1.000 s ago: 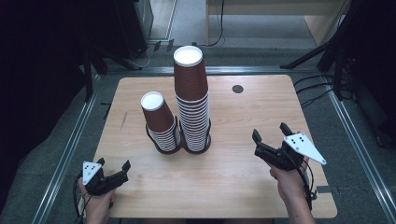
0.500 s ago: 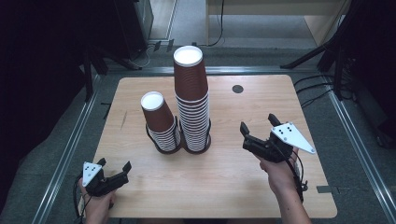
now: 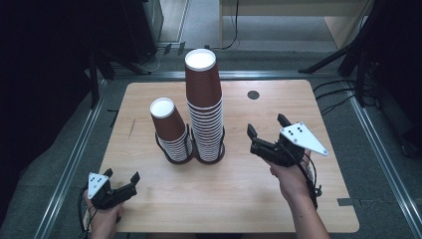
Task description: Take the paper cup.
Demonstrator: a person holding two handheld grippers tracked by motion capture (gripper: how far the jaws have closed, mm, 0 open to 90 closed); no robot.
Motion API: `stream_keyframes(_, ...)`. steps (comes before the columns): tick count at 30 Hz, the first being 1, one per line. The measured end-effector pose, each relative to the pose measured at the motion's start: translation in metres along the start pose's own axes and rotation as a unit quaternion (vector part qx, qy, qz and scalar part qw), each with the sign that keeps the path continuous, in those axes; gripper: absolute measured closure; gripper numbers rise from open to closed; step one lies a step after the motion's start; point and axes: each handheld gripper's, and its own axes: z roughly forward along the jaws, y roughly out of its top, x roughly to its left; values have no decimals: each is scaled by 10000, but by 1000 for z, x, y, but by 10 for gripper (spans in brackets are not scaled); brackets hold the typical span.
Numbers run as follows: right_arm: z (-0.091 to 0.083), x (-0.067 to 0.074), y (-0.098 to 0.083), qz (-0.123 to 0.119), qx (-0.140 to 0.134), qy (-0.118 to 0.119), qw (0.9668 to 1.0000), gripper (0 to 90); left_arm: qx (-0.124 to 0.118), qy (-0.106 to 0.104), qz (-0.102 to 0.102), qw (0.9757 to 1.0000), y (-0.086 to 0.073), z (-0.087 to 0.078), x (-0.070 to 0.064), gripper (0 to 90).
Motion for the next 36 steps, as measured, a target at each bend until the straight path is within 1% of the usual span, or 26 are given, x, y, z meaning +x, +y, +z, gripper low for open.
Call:
stream_keyframes(8,6,11,11,-69,-78,120,9999,85,2,-3,-16,10000,0,0,0,0)
stream_keyframes(11,10,17,17,-82,-114,201,9997,85,10,-13,-21,10000,0,0,0,0)
stream_keyframes(14,13,23,20,-107,-127,221,9996,85,9,-16,-21,10000,0,0,0,0)
stream_keyframes(17,16,29,23,-230,-145,169,9995,84,8,-17,-23,10000,0,0,0,0)
stream_keyframes(29,26,43,33,-215,-187,322,9991,81,8,-19,-21,10000,0,1,0,0)
stream_keyframes(30,28,45,34,-235,-196,367,9989,77,9,-18,-21,10000,0,1,0,0)
stream_keyframes(36,32,52,37,-249,-198,445,9985,70,14,-23,-21,10000,0,1,0,0)
